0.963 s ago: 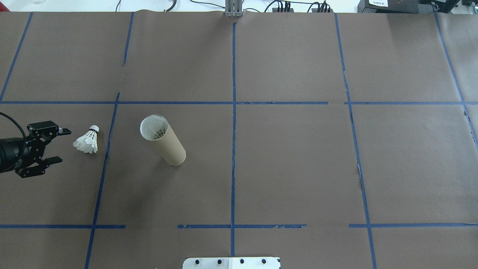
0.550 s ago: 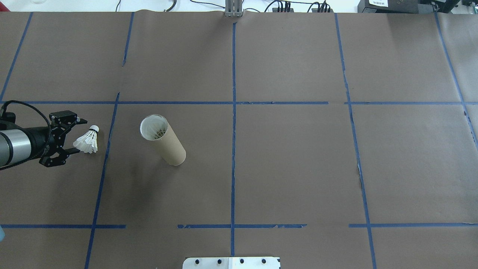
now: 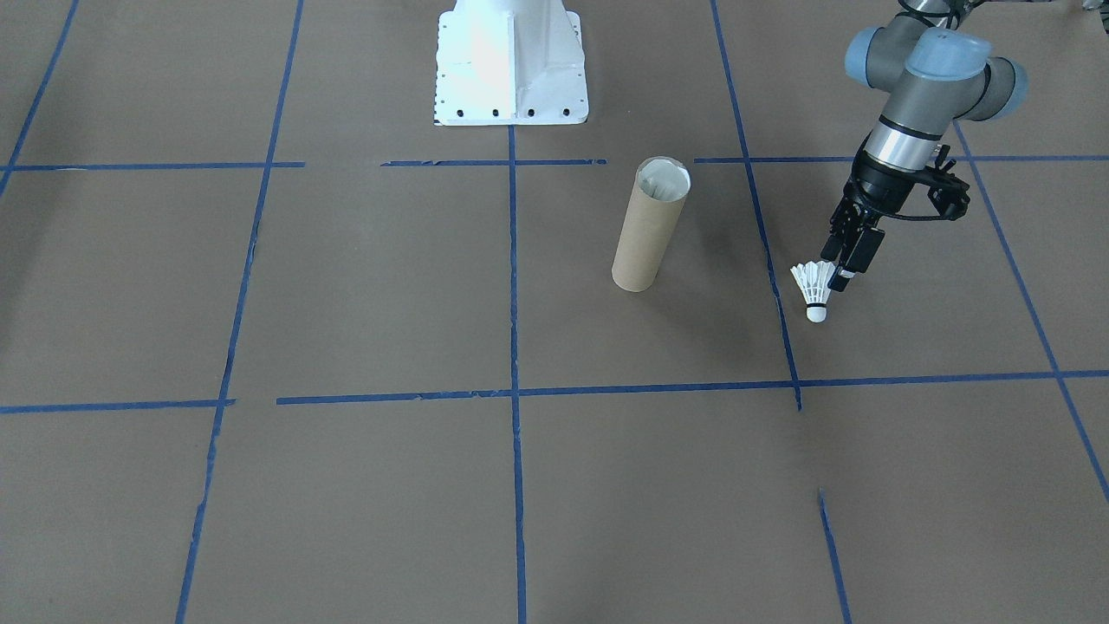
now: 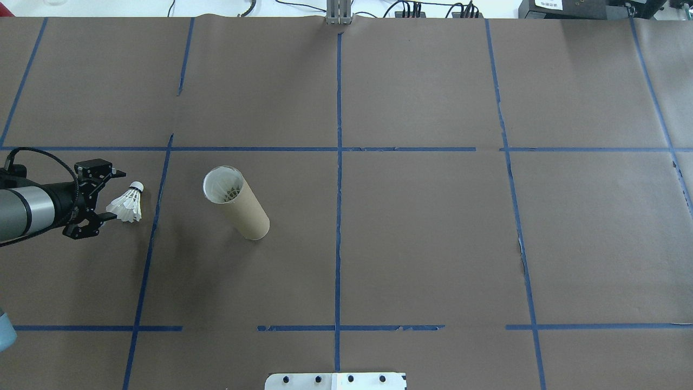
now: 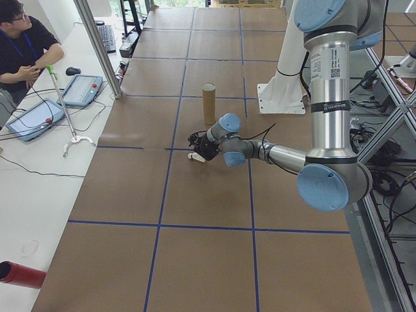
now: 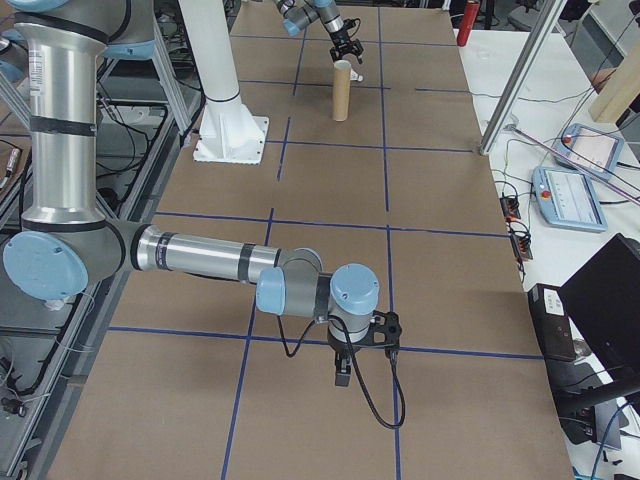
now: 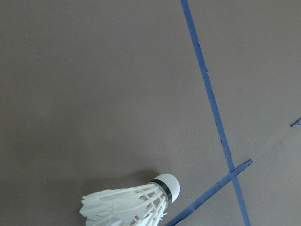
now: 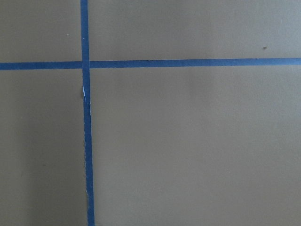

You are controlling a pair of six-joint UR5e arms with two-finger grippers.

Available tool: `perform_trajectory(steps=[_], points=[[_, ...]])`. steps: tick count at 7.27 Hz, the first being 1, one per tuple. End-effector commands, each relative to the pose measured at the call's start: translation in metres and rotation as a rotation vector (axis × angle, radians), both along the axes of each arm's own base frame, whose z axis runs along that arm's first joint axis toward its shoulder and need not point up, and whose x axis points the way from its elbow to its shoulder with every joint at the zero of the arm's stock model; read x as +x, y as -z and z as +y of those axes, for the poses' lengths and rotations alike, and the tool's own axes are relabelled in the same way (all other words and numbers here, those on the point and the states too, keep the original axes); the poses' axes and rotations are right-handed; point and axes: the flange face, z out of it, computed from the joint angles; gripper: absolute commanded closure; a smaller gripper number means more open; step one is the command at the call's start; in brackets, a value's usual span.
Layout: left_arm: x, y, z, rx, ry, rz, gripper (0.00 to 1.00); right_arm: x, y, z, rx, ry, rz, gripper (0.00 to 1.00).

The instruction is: Collect badminton balls into bucket

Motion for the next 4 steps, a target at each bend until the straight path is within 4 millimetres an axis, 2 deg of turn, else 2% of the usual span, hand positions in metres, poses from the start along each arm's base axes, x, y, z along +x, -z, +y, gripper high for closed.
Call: perform_trajectory(steps=[1,2,3,4], points=[[0.0164,0.0038,-0.0122,-0.013,0.012,0.020,0.08,0.0000,0.0000,0.0000,0.000,0.000,0.000,0.00],[0.0158,0.0038,-0.0128,-0.014,0.015,0.021,0.14,-0.0001,0.0001,0.0000,0.000,0.000,-0.001,0.00],[0.0137,0.0022,-0.0132,-0.017,0.018,0.019,0.29,0.0000,0.0000,0.0000,0.000,0.000,0.000,0.00],[0.0100,-0.0007,-0.0111,-0.020,0.018,0.014,0.59,0.0000,0.0000,0.0000,0.000,0.000,0.000,0.00]])
